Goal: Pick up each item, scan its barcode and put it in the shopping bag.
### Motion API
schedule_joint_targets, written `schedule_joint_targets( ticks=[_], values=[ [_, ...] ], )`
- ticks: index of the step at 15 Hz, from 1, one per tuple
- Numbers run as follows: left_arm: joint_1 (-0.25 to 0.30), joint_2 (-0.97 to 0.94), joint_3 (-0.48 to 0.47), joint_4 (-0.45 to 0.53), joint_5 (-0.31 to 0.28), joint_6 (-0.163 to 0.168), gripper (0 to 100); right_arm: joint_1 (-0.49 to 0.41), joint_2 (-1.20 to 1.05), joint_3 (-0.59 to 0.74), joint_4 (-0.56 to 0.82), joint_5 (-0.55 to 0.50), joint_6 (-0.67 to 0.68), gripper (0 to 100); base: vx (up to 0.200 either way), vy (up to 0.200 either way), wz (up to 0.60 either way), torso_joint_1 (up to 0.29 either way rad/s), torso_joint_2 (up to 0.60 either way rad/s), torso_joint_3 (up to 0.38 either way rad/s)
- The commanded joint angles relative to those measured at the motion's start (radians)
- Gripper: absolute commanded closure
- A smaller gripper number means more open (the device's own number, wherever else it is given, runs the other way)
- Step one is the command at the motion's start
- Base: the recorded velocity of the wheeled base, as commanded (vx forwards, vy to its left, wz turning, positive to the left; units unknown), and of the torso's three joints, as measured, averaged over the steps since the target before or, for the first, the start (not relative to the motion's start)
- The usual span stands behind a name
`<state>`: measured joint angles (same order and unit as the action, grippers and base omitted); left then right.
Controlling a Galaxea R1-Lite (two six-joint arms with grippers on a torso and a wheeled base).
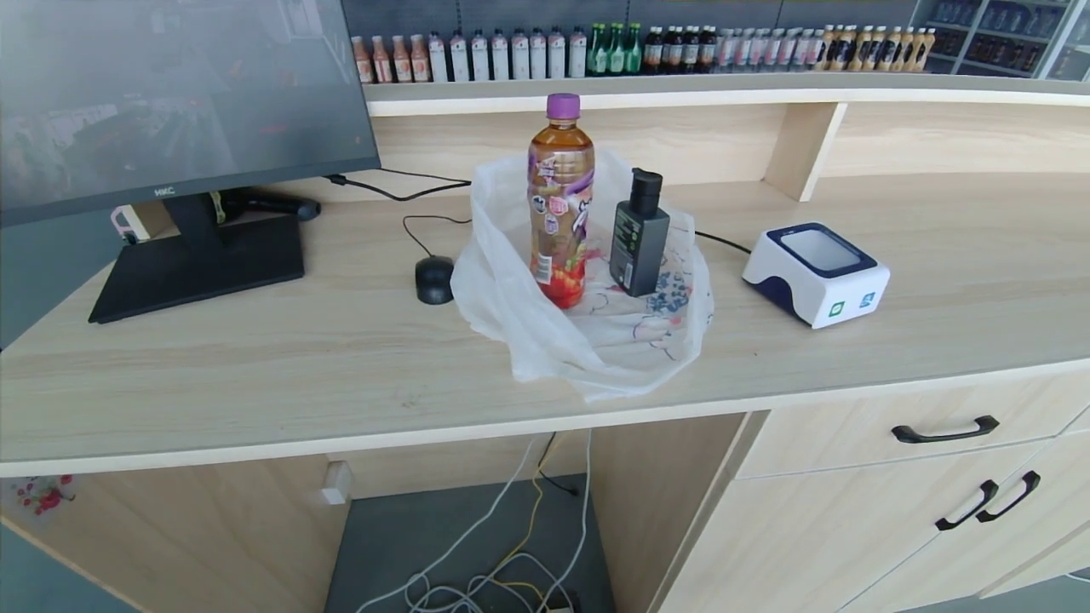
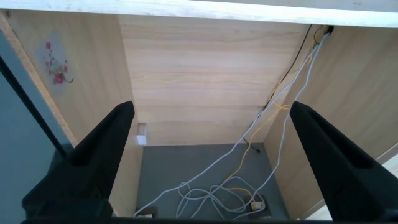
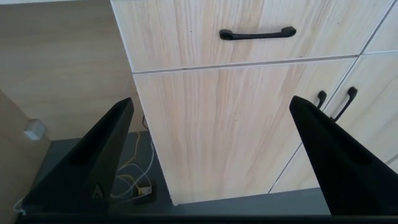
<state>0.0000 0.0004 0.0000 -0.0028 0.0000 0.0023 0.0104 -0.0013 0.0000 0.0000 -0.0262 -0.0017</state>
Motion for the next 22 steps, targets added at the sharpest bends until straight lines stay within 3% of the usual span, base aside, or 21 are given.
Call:
schedule_joint_targets(
  ticks=[1,22],
  values=[
    [0.0,0.0,0.0,0.0,0.0,-0.002,0,0.0,0.001,0.0,-0.002,0.0,-0.004,0,0.0,-0.2,0.0,0.007,0.01,-0.007],
    [0.0,0.0,0.0,0.0,0.0,-0.004,0,0.0,0.001,0.0,-0.002,0.005,-0.014,0,0.0,-0.19,0.0,0.001,0.0,0.003]
  ],
)
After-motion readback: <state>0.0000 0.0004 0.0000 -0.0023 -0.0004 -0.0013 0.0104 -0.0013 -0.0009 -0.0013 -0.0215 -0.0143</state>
